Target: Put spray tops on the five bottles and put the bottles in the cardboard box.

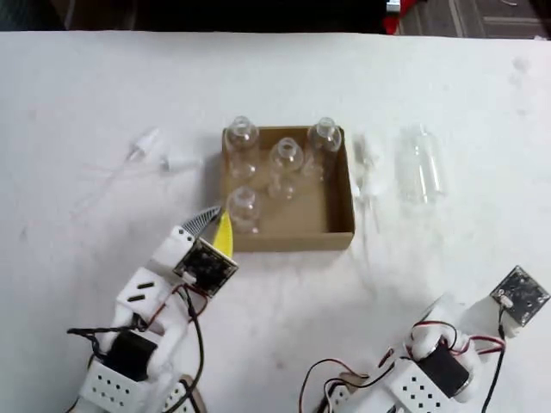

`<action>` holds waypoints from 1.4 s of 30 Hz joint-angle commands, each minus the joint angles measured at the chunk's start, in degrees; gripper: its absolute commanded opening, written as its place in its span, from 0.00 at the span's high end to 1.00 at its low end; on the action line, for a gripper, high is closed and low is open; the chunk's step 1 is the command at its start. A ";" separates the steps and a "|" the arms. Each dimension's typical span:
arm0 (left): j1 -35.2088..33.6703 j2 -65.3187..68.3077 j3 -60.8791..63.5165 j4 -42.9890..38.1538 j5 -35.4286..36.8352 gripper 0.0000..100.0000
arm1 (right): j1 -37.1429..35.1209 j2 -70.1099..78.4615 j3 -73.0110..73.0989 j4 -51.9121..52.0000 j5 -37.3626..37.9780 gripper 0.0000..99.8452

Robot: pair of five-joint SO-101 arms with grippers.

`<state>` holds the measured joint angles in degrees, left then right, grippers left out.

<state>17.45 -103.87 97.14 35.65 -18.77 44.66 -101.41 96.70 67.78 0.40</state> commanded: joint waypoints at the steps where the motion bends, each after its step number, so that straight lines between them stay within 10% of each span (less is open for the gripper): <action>1: 0.13 -0.84 -0.18 -0.44 -0.53 0.98 | 0.48 -1.10 0.09 4.44 -0.44 0.85; 23: 0.13 -0.84 -0.18 -0.26 -0.53 0.98 | 0.40 -1.71 0.18 4.79 -0.62 0.86; 27: 0.13 -0.84 -0.18 -0.26 -0.53 0.98 | 0.04 -1.71 0.18 4.70 -0.62 0.99; 42: 0.13 -0.84 -0.18 -0.09 -0.53 0.98 | 0.66 -1.71 0.18 -4.44 -0.53 0.92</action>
<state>17.45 -103.87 97.14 35.65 -18.77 44.66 -102.73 96.70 65.14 0.40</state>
